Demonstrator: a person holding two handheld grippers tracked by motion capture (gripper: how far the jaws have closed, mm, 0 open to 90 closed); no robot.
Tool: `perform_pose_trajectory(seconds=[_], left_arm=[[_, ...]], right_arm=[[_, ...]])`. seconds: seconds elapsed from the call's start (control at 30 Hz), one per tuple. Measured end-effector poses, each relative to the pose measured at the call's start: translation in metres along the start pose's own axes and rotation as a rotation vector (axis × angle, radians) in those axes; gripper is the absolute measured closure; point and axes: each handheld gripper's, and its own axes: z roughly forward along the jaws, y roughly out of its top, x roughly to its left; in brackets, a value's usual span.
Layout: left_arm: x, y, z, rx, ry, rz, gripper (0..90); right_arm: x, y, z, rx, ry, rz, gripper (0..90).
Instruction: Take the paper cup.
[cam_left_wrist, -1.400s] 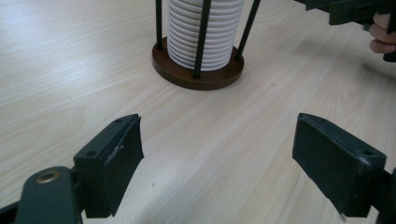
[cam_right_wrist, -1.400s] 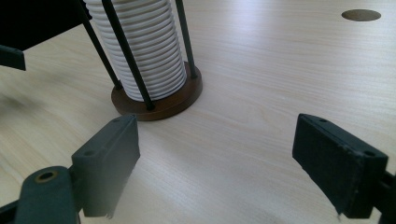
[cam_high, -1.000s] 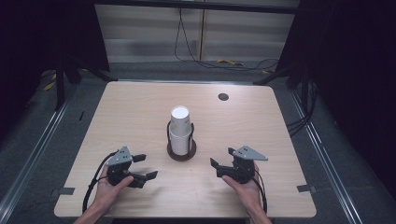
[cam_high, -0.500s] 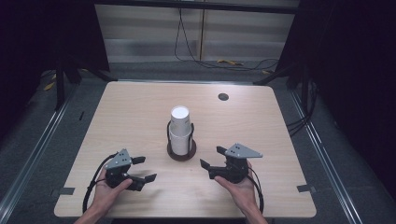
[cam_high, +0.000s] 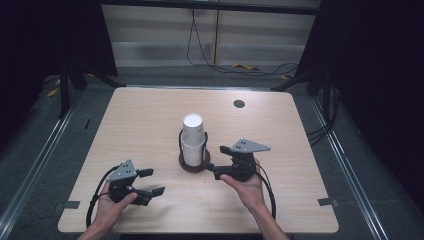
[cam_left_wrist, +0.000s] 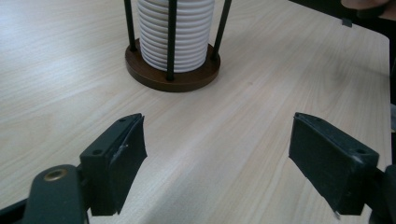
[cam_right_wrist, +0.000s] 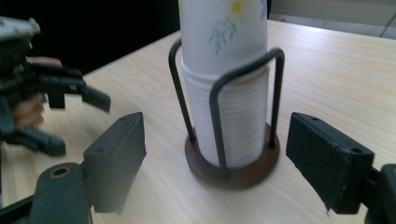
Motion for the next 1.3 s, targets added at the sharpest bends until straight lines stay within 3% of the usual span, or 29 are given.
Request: perform_pose_trajectory(seconds=[0.27, 0.33, 0.57, 0.77, 0.83, 1.0, 1.3], left_arm=[[0.0, 0.001, 0.002, 0.007, -0.002, 0.004, 19.4], [0.001, 0.0, 0.002, 0.008, -0.002, -0.004, 19.4], [0.003, -0.001, 0.001, 0.014, -0.003, -0.017, 19.8], [0.009, -0.004, -0.003, 0.0, 0.006, -0.052, 19.8], [0.008, -0.004, -0.004, 0.004, 0.02, -0.035, 19.8], [0.008, -0.005, -0.005, 0.004, 0.014, -0.04, 19.8], [0.011, -0.005, -0.006, 0.007, 0.015, -0.046, 19.8]], right_arm=[[0.002, 0.011, 0.019, -0.002, 0.05, 0.024, 20.2], [0.003, 0.017, 0.02, 0.001, 0.024, -0.002, 20.4], [-0.001, 0.034, 0.019, -0.015, 0.02, -0.021, 22.0], [-0.007, 0.042, 0.025, -0.021, 0.058, -0.024, 20.2], [-0.008, 0.049, 0.027, -0.005, 0.052, -0.031, 20.2], [-0.007, 0.06, 0.03, -0.033, 0.072, -0.018, 20.0], [-0.01, 0.073, 0.04, -0.003, 0.063, -0.039, 20.7]])
